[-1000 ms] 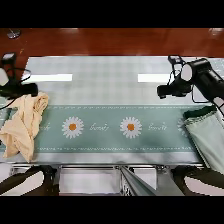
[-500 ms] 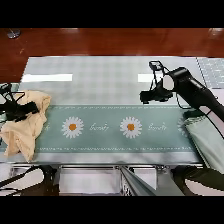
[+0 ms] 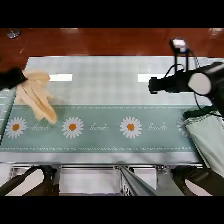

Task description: Fold the shirts.

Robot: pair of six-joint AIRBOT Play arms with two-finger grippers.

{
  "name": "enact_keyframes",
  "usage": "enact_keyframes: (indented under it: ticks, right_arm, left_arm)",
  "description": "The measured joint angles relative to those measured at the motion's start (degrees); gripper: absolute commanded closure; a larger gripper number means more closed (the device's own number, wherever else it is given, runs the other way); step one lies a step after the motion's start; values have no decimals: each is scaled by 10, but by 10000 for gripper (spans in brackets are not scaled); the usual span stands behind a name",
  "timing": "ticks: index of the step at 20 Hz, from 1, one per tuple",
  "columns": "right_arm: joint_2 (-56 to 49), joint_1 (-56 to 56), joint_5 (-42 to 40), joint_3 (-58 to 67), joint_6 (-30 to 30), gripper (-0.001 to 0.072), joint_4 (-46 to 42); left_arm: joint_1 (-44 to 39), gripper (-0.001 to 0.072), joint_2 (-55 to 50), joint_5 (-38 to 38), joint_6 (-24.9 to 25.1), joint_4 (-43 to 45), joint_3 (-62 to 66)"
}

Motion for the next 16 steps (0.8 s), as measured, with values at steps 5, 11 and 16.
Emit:
enact_keyframes:
  ticks: [5, 11, 16]
  right_arm:
    - [109, 0, -2, 0, 12, 93, -14]
    - [193, 0, 10, 0, 23, 93, -52]
    - [216, 0, 76, -17, 41, 93, -118]
  left_arm:
    - [-49, 681, 67, -90, 36, -83, 160]
    - [-226, 681, 78, -165, 63, -140, 227]
    - [-405, 680, 57, -174, 85, -139, 97]
